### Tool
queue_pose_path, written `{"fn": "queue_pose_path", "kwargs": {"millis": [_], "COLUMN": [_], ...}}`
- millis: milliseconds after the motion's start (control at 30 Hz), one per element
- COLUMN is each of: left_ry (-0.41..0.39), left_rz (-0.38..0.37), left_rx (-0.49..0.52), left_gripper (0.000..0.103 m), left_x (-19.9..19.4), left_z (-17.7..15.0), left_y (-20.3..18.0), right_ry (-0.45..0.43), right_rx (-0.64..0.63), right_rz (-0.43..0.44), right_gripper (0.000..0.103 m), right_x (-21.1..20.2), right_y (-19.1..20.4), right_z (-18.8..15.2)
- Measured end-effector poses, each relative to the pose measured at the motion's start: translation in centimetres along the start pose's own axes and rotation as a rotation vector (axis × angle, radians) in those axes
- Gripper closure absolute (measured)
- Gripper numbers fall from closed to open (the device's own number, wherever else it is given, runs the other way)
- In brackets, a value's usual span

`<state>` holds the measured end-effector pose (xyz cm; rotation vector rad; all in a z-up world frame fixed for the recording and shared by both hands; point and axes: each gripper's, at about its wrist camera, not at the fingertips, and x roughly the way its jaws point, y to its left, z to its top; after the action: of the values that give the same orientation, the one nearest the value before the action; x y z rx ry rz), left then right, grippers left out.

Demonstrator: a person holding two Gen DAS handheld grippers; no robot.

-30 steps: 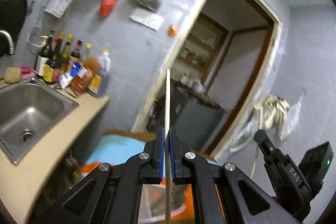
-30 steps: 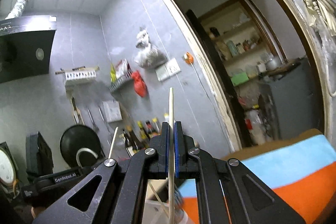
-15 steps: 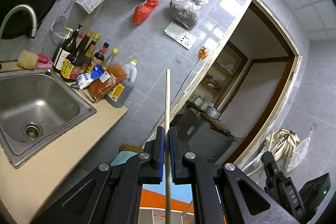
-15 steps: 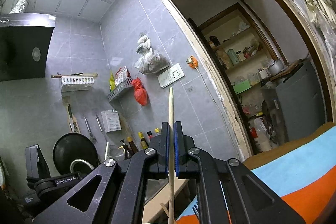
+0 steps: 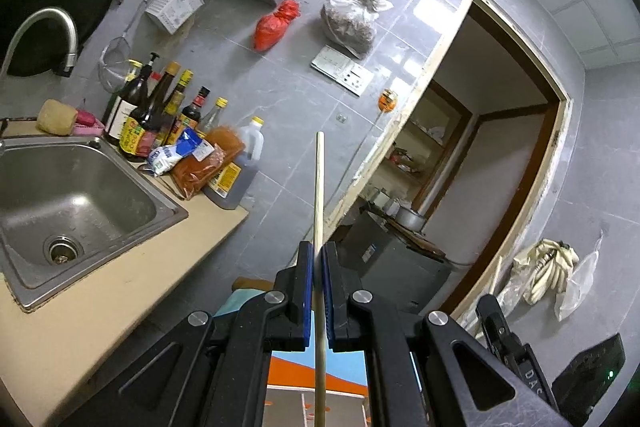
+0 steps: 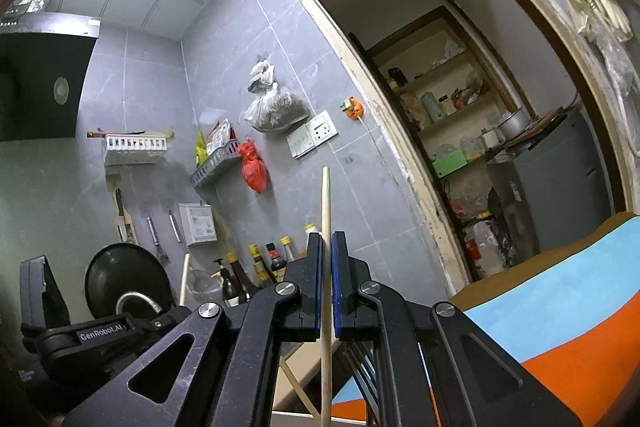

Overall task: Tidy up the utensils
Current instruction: 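Lift both held chopsticks upright off the cloth with both tools, then carry both upright chopsticks above the white holder with both tools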

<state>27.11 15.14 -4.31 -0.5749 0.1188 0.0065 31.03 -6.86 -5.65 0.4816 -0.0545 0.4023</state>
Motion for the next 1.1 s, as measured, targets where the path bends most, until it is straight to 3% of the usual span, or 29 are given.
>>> {"fn": "queue_pose_path", "kwargs": {"millis": [733, 1100], "left_ry": [-0.107, -0.189], "left_rz": [0.037, 0.026], "left_rx": [0.106, 0.280], "left_gripper": [0.098, 0.098], "left_x": [-0.5, -1.4], "left_z": [-2.1, -3.2], "left_y": [-0.2, -2.3], "right_ry": [-0.043, -0.045], "right_rx": [-0.097, -0.136], "right_rz": [-0.005, -0.010], "right_gripper": [0.099, 0.099], "right_x": [-1.1, -1.3], "right_y": [0.5, 0.5], "right_z": [-1.8, -1.8]}}
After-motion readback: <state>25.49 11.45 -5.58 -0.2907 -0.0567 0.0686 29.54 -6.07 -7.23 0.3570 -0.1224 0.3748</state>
